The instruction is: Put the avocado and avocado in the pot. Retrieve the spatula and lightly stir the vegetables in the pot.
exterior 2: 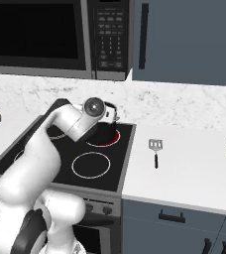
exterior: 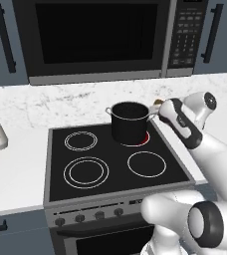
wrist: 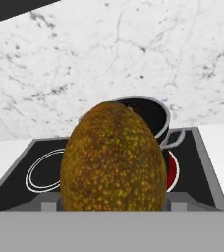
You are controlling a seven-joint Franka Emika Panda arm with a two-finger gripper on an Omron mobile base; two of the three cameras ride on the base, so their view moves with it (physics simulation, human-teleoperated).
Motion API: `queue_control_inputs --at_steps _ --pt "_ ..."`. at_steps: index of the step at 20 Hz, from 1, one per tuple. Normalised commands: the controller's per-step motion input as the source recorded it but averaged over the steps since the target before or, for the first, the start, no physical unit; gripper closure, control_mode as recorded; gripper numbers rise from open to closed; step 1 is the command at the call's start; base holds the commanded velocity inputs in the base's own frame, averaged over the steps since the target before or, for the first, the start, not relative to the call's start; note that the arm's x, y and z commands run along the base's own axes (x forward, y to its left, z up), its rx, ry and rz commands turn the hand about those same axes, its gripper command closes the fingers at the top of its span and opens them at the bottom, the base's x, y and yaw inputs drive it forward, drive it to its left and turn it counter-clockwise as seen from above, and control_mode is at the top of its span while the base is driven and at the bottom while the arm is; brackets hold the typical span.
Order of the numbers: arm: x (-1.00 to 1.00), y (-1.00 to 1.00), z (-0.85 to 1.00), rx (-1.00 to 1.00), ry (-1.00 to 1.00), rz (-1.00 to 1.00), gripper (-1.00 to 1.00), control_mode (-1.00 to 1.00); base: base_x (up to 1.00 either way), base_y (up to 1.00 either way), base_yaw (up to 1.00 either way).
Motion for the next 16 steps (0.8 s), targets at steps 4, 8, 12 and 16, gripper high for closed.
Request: queue_control_inputs --at_steps 4,8,12,16 --pt "0.65 0.28 -0.01 0.00 0.01 -0.04 1.00 -1.00 0.00 0.00 0.00" --pt "0.65 0.27 -0.20 0.00 0.04 -0.02 1.00 -1.00 0.00 0.00 0.00" --pt "0.65 0.12 -0.34 0.00 0.09 0.00 1.00 -1.00 0.00 0.00 0.00" --pt "0.55 0.00 -0.31 0.00 0.07 0.00 1.00 -1.00 0.00 0.00 0.00"
